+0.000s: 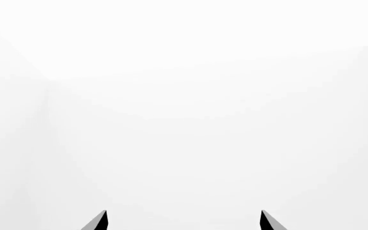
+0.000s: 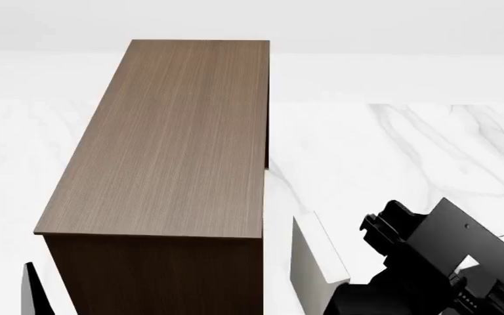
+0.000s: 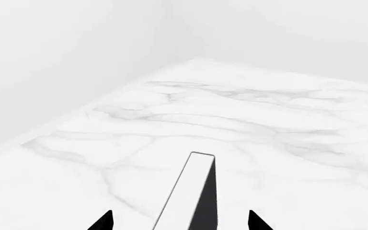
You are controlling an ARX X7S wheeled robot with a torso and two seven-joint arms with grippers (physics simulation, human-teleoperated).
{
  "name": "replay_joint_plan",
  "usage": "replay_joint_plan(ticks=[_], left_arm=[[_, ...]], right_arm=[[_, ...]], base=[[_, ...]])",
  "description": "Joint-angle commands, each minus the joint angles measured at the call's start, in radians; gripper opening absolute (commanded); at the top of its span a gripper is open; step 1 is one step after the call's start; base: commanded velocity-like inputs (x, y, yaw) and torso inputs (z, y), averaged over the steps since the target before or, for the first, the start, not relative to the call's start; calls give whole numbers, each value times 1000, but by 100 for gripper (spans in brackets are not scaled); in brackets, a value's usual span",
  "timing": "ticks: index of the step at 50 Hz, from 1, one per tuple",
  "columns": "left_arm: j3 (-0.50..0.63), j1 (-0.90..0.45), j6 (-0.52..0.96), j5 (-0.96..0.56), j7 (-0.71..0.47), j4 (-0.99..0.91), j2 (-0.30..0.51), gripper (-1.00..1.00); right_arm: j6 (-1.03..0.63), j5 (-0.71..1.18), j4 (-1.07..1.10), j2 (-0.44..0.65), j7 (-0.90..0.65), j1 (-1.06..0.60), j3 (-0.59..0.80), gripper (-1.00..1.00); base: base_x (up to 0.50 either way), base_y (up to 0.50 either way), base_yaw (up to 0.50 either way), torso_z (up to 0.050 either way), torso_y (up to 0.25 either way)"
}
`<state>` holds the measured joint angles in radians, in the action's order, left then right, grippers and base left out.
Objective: Pick up the book in the middle and place it on the cabinet shelf.
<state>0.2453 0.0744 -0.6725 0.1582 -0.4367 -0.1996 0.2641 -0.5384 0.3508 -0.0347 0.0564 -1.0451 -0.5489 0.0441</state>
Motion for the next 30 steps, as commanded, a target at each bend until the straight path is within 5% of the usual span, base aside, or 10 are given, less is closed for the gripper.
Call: replay_joint_plan(ticks=[1,30], left_arm=[[4,-2,5,-2,-5,-1,4,100],[15,-6,10,-3,-18,2,14,100]], right_arm=[[0,26,-42,5,-16,-18,1,100],[77,31,-190,18,-6,-24,60,100]], base=[[0,0,0,0,0],[0,0,0,0,0]])
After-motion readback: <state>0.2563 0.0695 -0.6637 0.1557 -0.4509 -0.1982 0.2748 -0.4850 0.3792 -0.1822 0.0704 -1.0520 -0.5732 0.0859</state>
